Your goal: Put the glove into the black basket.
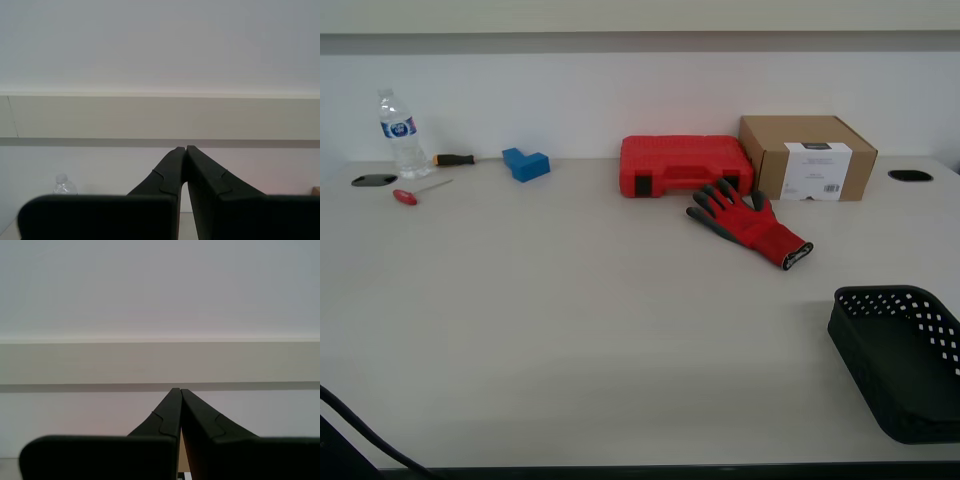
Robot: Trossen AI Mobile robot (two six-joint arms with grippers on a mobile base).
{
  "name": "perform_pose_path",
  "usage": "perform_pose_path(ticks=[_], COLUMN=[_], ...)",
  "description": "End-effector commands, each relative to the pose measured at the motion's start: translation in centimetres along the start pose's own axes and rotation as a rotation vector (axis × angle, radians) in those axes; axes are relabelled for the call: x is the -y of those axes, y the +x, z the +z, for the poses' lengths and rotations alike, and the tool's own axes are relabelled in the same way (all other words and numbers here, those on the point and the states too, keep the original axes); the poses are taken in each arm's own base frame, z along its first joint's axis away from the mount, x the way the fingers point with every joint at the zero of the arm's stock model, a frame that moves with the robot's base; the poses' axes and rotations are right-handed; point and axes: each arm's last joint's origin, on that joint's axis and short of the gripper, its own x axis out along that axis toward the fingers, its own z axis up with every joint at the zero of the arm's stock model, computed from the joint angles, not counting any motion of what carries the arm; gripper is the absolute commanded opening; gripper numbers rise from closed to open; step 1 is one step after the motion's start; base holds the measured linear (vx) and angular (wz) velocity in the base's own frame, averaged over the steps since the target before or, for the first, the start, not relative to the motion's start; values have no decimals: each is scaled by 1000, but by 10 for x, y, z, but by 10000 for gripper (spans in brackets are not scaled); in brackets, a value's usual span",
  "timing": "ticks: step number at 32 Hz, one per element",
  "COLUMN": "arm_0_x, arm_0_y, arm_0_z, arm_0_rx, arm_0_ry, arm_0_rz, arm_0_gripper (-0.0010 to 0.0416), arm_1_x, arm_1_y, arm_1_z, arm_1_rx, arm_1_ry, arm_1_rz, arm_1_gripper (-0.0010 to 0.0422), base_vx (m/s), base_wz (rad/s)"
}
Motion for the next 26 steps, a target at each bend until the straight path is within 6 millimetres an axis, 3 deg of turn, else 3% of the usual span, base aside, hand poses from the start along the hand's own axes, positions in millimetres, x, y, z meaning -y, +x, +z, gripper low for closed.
perform_pose_path(ticks=[1,5,9,16,26], arm_0_x=[-1,-4,-6,-12,-49], arm_0_y=[0,0,6,42,98], arm_0_z=[0,-4,-21,-52,-68], arm_0_rx=[0,-48,-239,-637,-884], arm_0_ry=[38,171,226,266,159], arm_0_rz=[34,113,110,155,217], arm_0_gripper=[1,1,1,1,1], arm_1_x=[0,0,0,0,0], arm_1_y=[0,0,0,0,0], arm_1_z=[1,1,1,1,1], arm_1_rx=[6,6,6,7,7], arm_1_ry=[0,0,0,0,0], arm_1_rz=[1,1,1,1,1], arm_1_gripper=[0,0,0,0,0], base_vx=[0,0,0,0,0], base_wz=[0,0,0,0,0])
